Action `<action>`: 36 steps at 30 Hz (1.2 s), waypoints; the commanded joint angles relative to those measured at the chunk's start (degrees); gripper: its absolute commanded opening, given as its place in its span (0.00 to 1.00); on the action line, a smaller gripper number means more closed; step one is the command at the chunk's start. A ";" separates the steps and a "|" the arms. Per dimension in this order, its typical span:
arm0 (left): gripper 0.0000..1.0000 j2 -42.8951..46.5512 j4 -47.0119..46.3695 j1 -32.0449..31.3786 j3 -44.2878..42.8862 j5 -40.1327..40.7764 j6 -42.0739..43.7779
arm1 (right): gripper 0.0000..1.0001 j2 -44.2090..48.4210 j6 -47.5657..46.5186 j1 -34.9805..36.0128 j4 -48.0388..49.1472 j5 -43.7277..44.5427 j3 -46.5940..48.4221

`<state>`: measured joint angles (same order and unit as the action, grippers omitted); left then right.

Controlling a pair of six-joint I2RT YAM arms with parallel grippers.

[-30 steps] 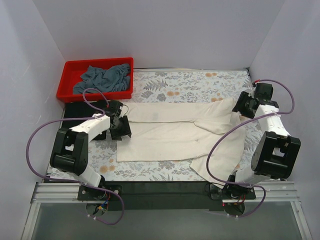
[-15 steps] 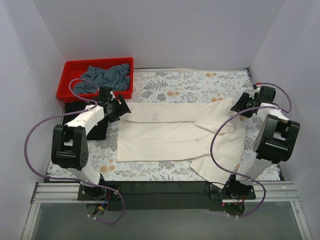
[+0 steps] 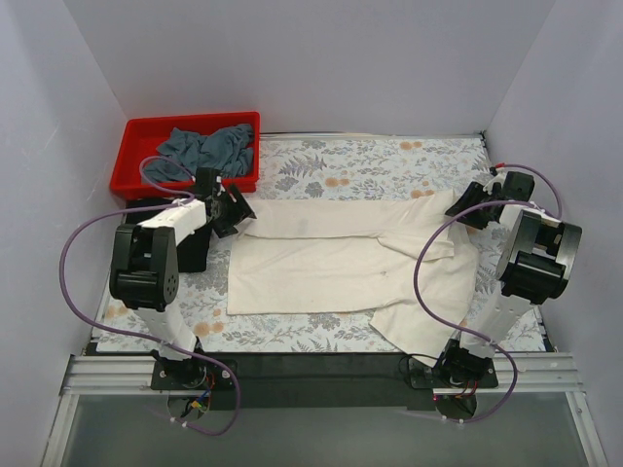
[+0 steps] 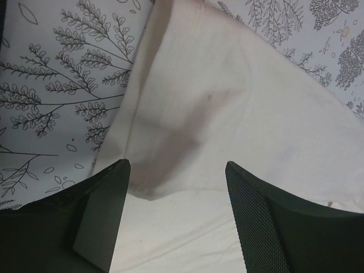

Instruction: Fold and stack the t-shirts

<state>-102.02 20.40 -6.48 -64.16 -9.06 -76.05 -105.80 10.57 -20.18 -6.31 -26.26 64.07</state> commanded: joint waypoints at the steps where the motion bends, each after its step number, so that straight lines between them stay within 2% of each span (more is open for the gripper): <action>1: 0.63 4.37 1.65 0.33 2.02 0.71 -2.86 | 0.46 -0.72 -0.90 -0.21 2.09 -2.39 2.02; 7: 0.63 7.44 3.41 0.15 4.65 1.06 -8.05 | 0.46 -1.52 -1.07 -0.21 2.17 -2.65 2.64; 13: 0.63 6.92 3.24 -0.02 5.01 0.71 -13.06 | 0.46 -2.13 -1.52 -0.21 2.09 -2.65 2.99; 18: 0.63 4.99 0.61 -0.11 4.92 1.68 -14.12 | 0.46 -2.84 -1.52 -0.21 2.17 -3.45 3.16; 28: 0.54 3.32 -2.21 -0.11 5.71 2.56 -16.93 | 0.46 -2.75 -1.69 -0.21 2.09 -3.97 3.34; 36: 0.56 4.46 -1.77 -0.11 9.14 3.35 -18.86 | 0.46 -2.04 -1.95 -0.21 2.26 -3.71 1.93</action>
<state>-99.02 18.79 -6.48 -56.51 -6.83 -93.06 -108.40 9.61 -20.18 -5.76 -28.91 65.47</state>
